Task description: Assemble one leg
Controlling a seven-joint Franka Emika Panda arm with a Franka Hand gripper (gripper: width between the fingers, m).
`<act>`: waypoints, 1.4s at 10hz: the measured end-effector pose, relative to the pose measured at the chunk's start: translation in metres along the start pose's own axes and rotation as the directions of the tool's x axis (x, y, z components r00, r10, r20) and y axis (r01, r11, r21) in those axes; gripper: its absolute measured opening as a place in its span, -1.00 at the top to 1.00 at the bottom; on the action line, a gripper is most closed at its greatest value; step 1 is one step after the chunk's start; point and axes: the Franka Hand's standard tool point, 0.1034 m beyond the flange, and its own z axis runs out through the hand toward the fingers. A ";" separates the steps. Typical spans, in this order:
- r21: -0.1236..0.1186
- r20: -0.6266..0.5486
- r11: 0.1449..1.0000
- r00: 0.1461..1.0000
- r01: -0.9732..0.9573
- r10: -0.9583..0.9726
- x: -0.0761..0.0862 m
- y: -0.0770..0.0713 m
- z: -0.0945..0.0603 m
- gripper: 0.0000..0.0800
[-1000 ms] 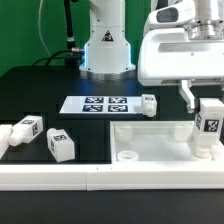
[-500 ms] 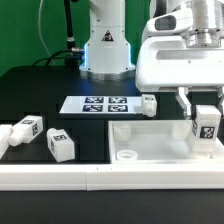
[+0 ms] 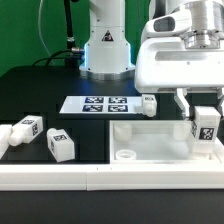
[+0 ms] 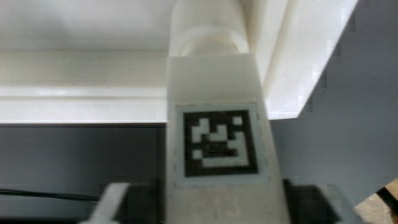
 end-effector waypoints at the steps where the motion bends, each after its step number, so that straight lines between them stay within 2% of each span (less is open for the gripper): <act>1: 0.000 0.000 1.000 1.000 0.000 0.000 0.000 0.000 0.000 -0.21; 2: 0.000 0.000 1.000 1.000 0.000 0.000 0.000 0.000 0.000 -0.21; 3: -0.002 0.025 1.000 1.000 0.008 -0.008 0.000 0.003 0.000 -0.53; 4: -0.001 0.062 1.000 0.998 0.003 -0.003 0.005 0.008 -0.005 -0.60; 5: 0.002 0.059 1.000 0.998 -0.006 0.006 0.013 0.010 -0.009 -0.62; 6: 0.001 0.091 1.000 0.996 -0.010 0.010 0.011 0.011 -0.007 -0.62; 8: -0.002 0.292 0.999 0.956 -0.033 0.032 0.008 0.012 0.000 -0.62; 10: -0.013 0.392 0.999 0.919 -0.051 0.052 0.009 0.012 0.007 -0.62; 12: -0.034 0.532 0.998 0.844 -0.062 0.070 0.005 0.024 0.010 -0.62; 14: -0.037 0.544 0.997 0.836 -0.068 0.078 0.010 0.026 0.012 -0.62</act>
Offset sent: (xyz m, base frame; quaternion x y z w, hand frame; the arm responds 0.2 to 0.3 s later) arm -0.0012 -0.0128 0.0192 0.0178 -0.1064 -0.0100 0.9941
